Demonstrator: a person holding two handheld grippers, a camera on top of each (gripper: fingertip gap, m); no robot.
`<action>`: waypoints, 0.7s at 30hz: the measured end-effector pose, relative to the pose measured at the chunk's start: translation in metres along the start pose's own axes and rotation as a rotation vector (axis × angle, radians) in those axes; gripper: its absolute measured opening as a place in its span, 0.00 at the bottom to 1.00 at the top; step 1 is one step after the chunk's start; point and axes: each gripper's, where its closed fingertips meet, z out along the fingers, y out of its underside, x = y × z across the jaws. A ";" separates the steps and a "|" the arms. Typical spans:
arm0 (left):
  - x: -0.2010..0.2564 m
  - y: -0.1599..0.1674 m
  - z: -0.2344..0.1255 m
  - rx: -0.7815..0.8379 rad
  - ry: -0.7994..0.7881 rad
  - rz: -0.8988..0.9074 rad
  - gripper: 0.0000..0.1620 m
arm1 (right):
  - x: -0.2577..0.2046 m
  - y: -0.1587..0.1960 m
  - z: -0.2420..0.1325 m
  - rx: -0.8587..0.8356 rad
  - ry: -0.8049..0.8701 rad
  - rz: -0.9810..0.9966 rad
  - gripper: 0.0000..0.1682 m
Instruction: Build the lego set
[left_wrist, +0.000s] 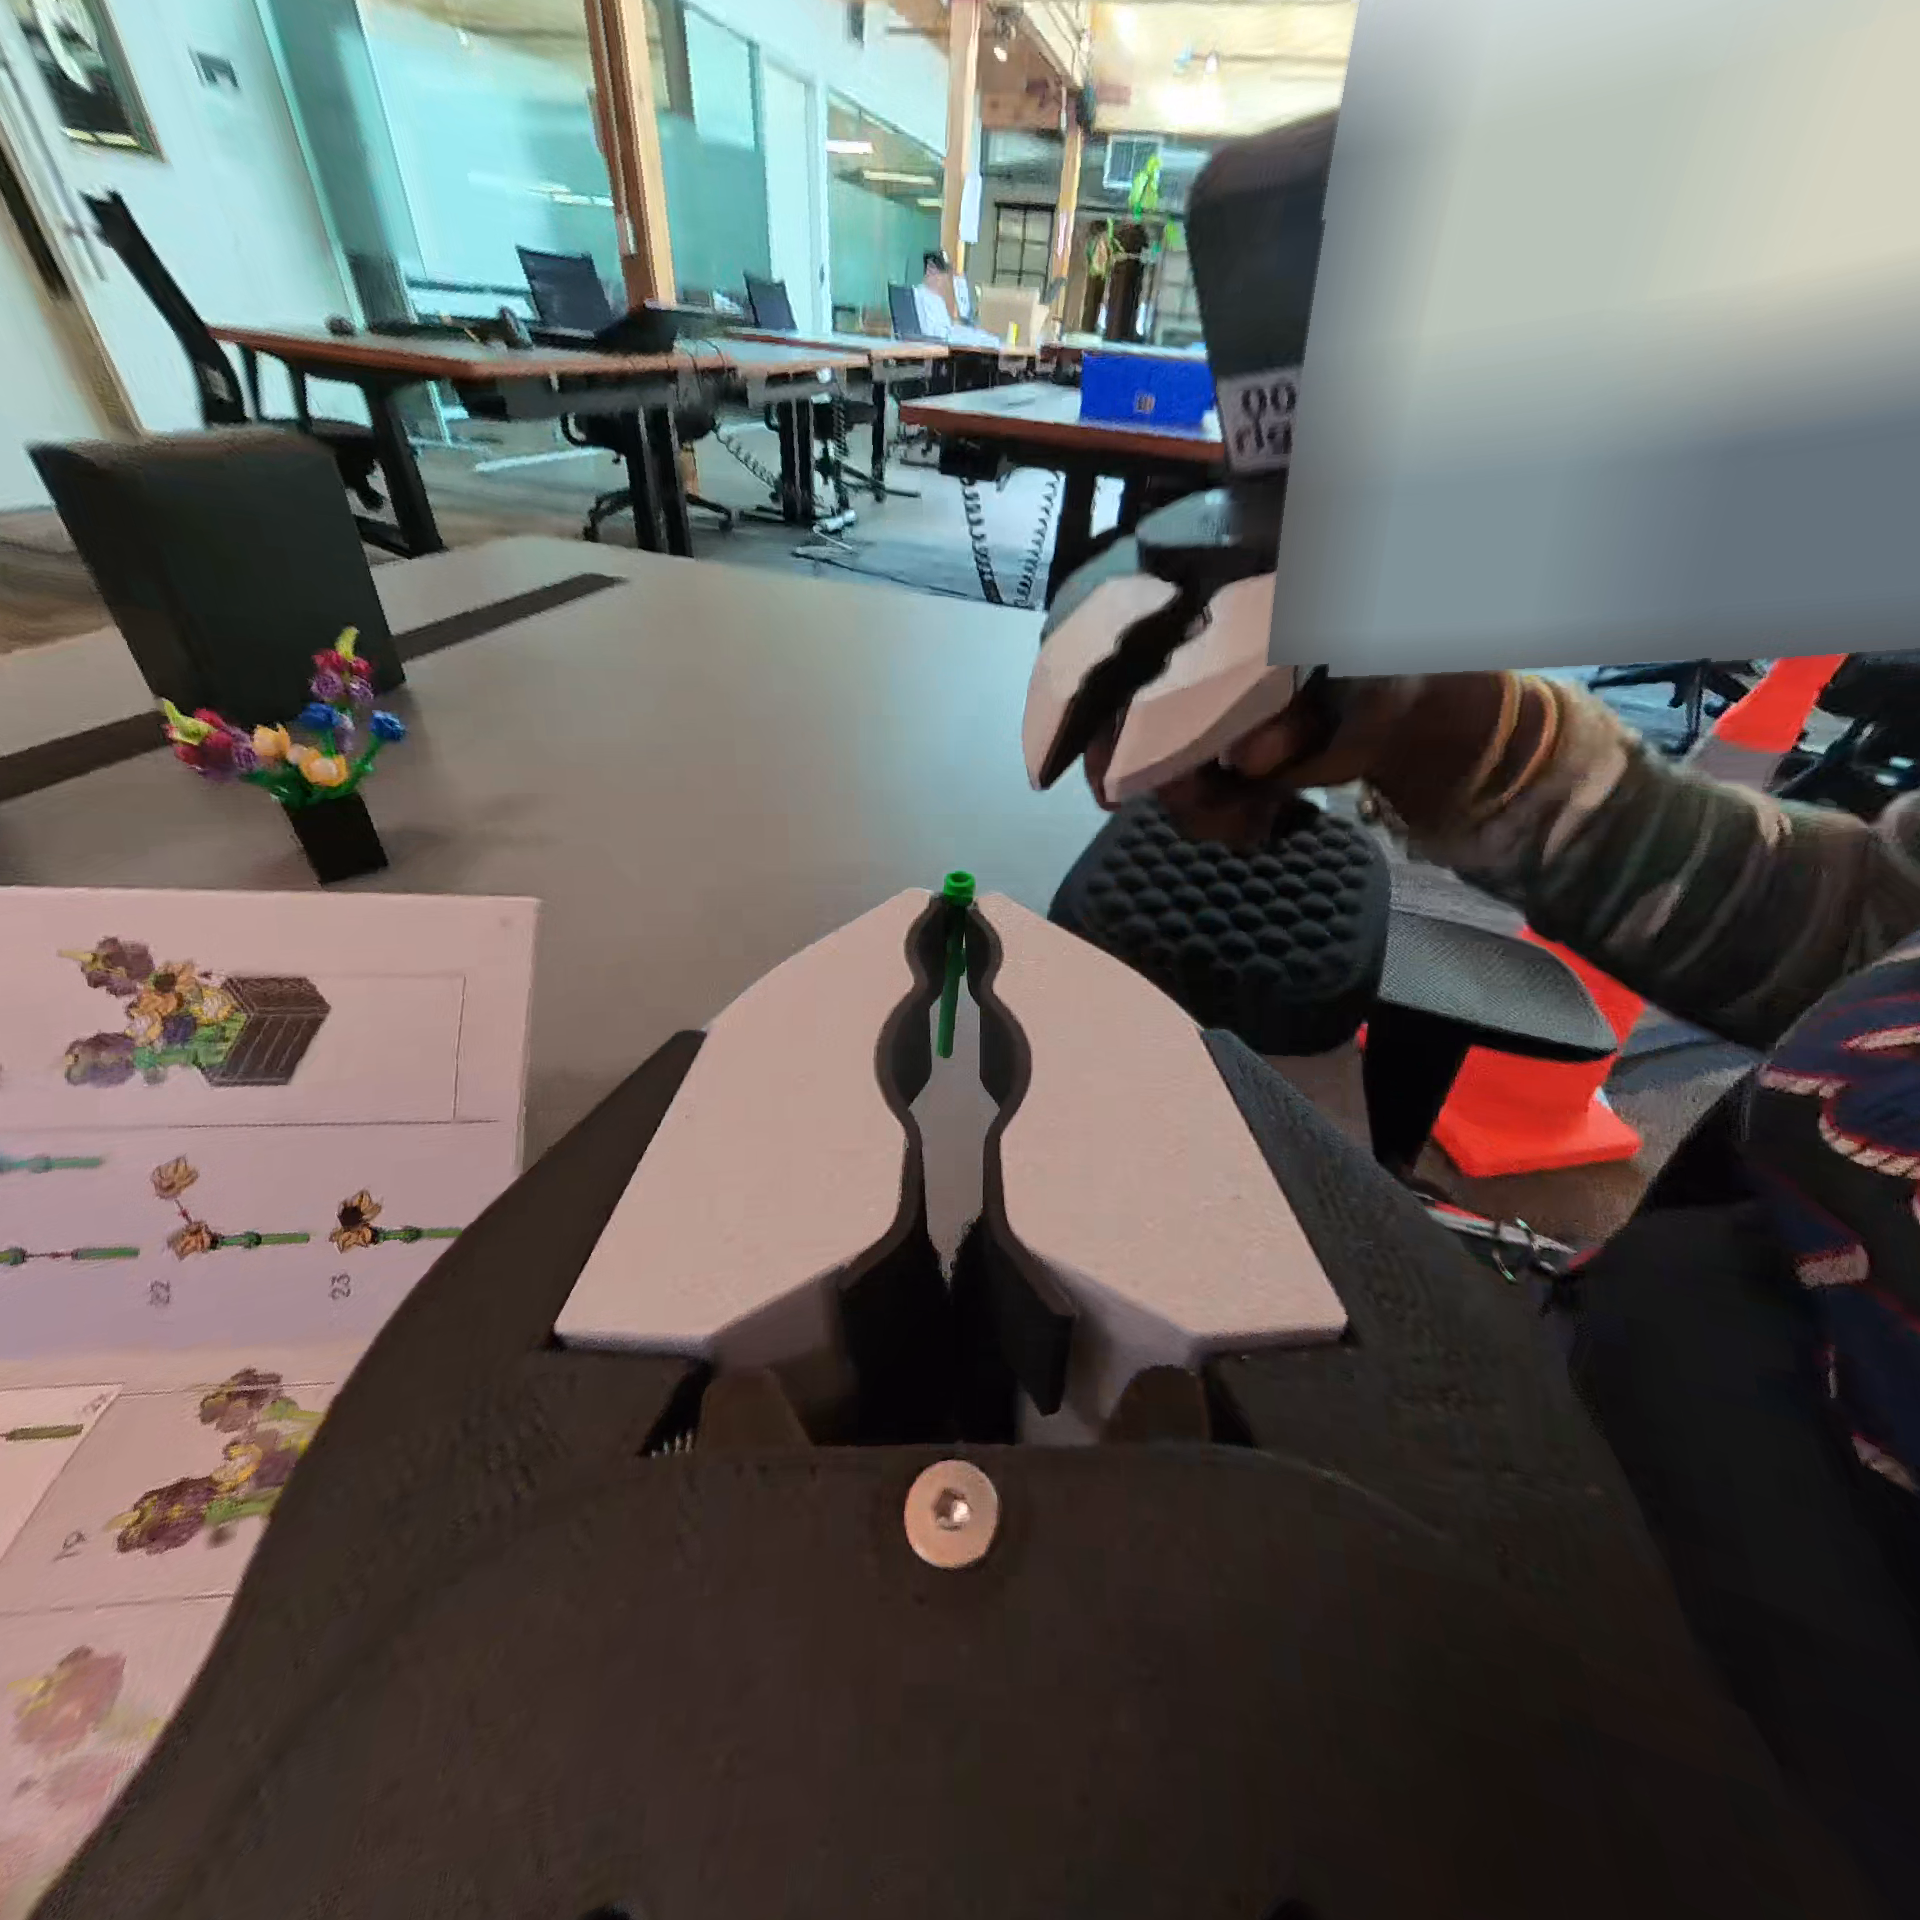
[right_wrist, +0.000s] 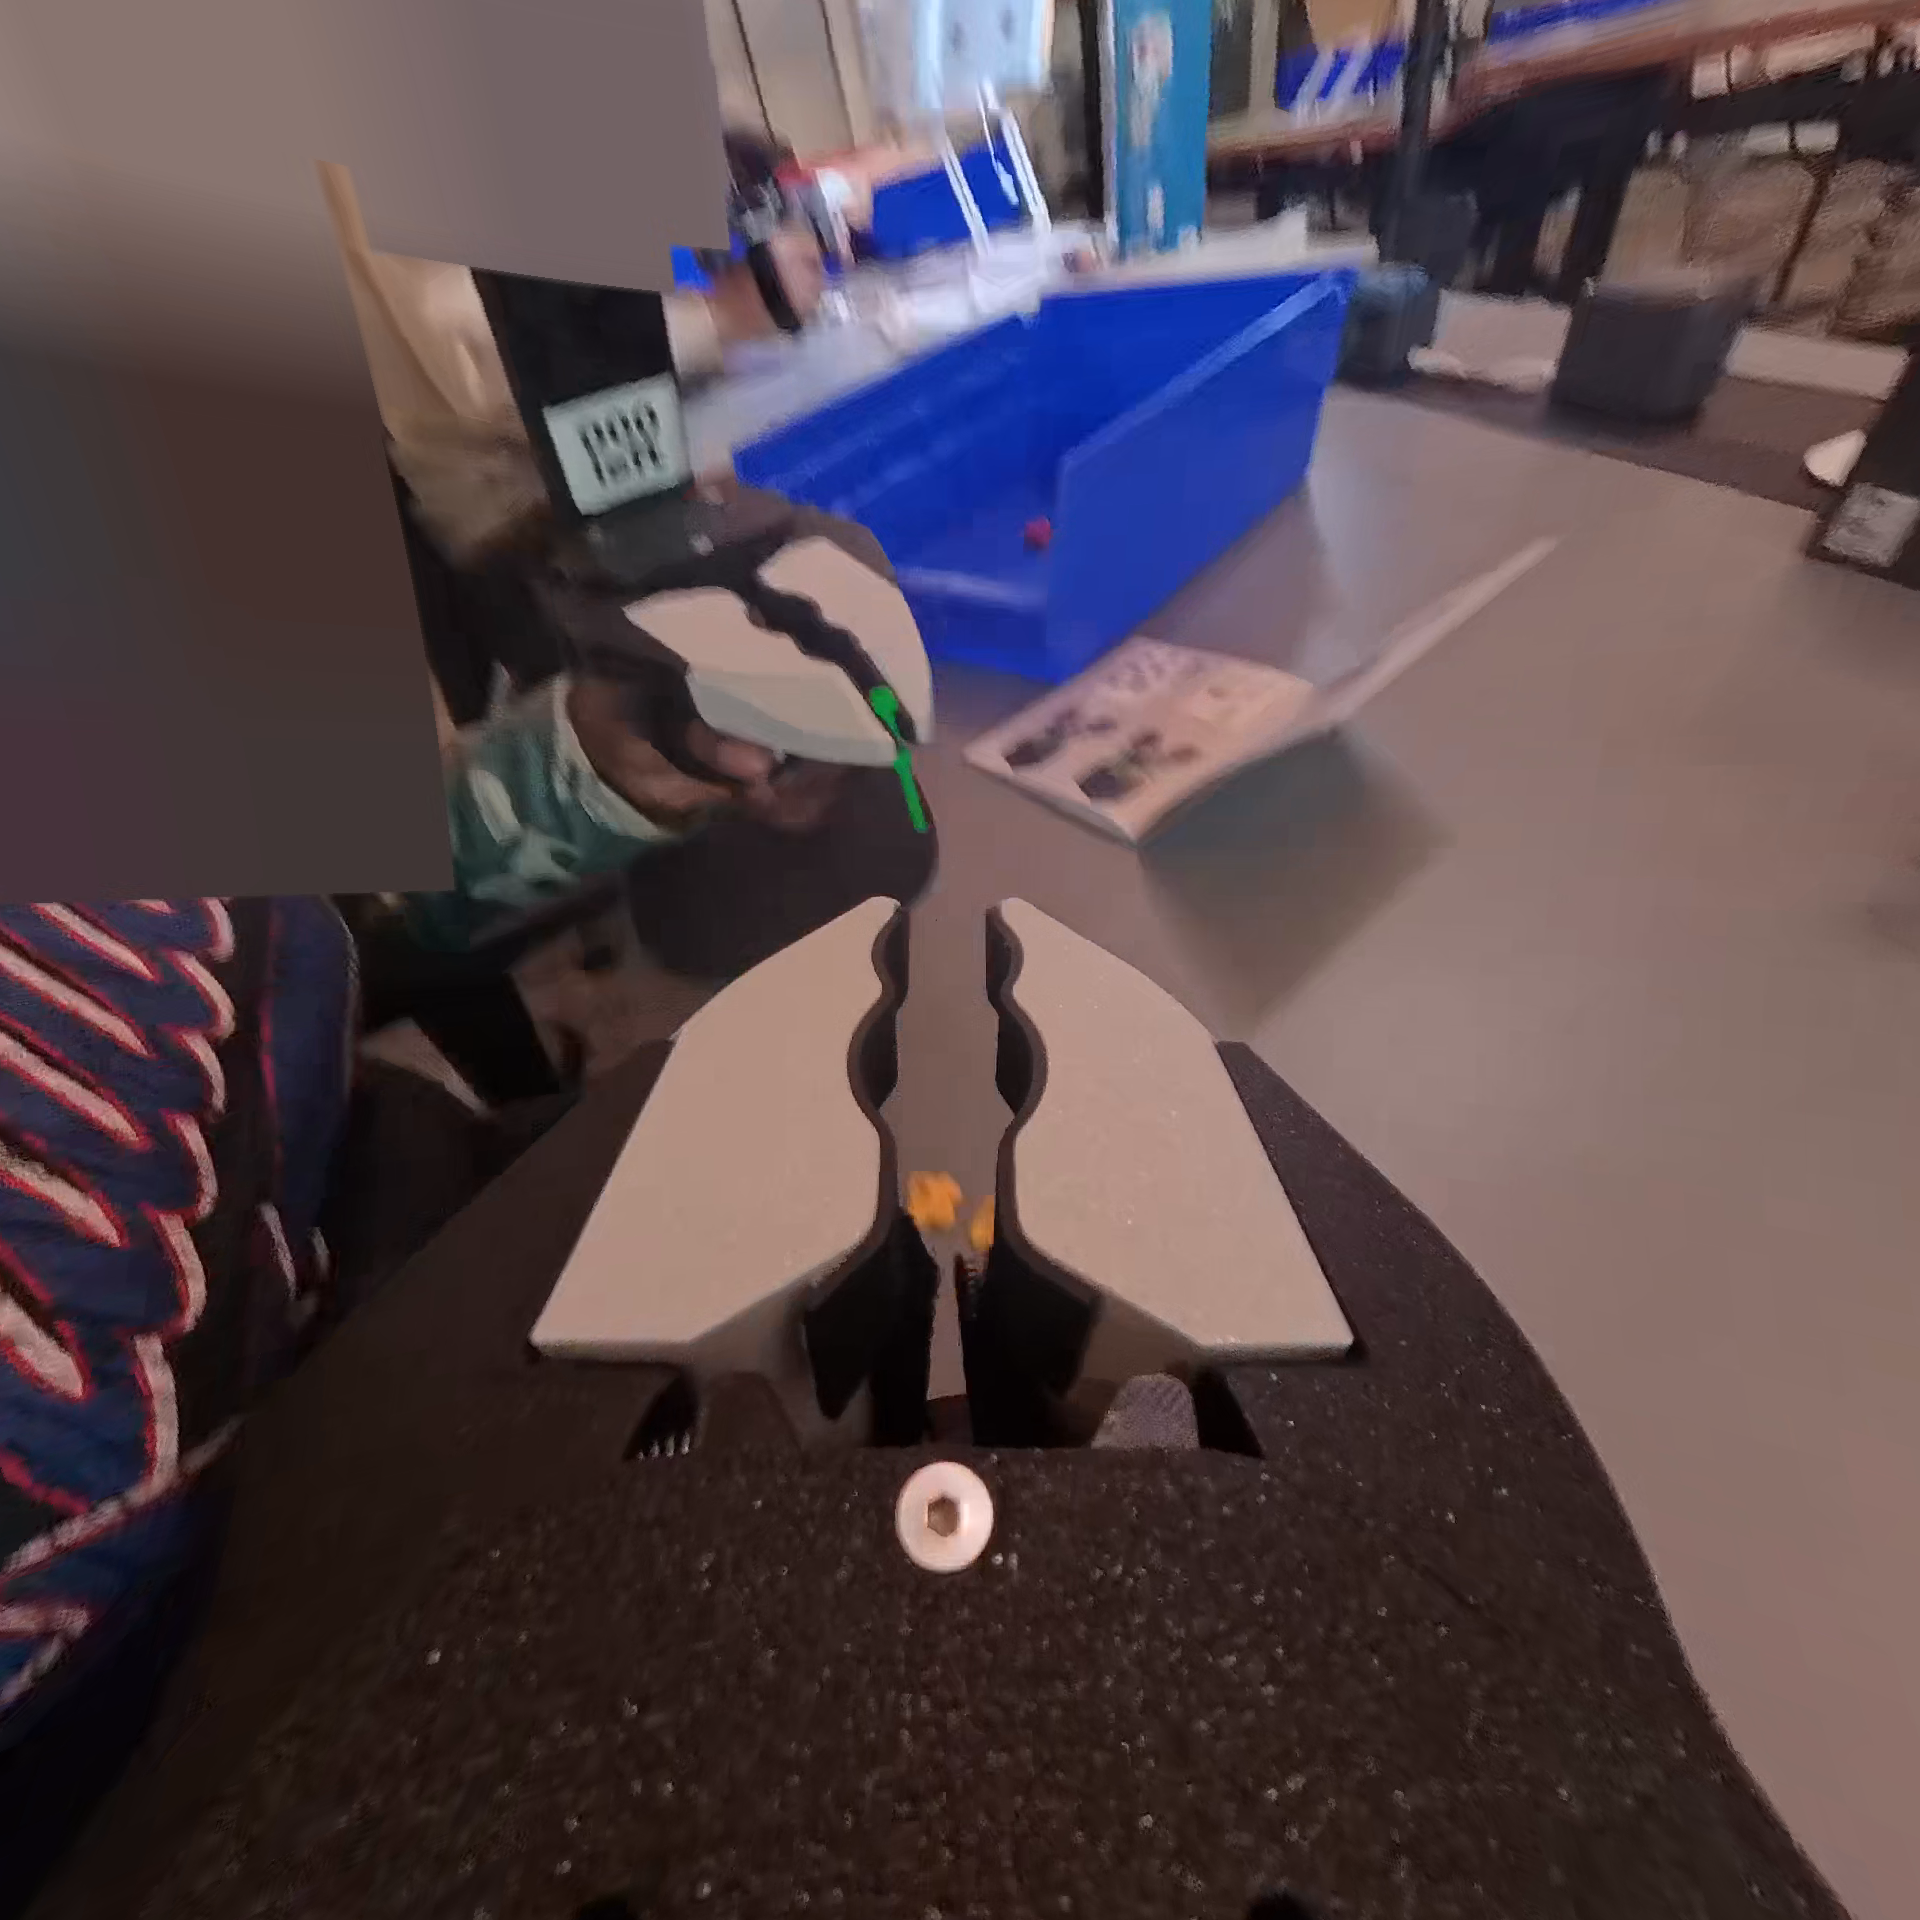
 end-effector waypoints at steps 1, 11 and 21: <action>0.002 0.004 0.001 -0.011 0.017 -0.005 0.02 | 0.003 0.009 -0.006 -0.071 0.021 -0.019 0.08; 0.006 0.009 0.002 -0.025 0.069 -0.022 0.02 | -0.008 0.021 0.010 -0.147 -0.025 -0.086 0.09; 0.001 0.017 0.010 -0.103 -0.095 0.167 0.02 | -0.012 -0.007 0.047 -0.049 0.084 0.013 0.06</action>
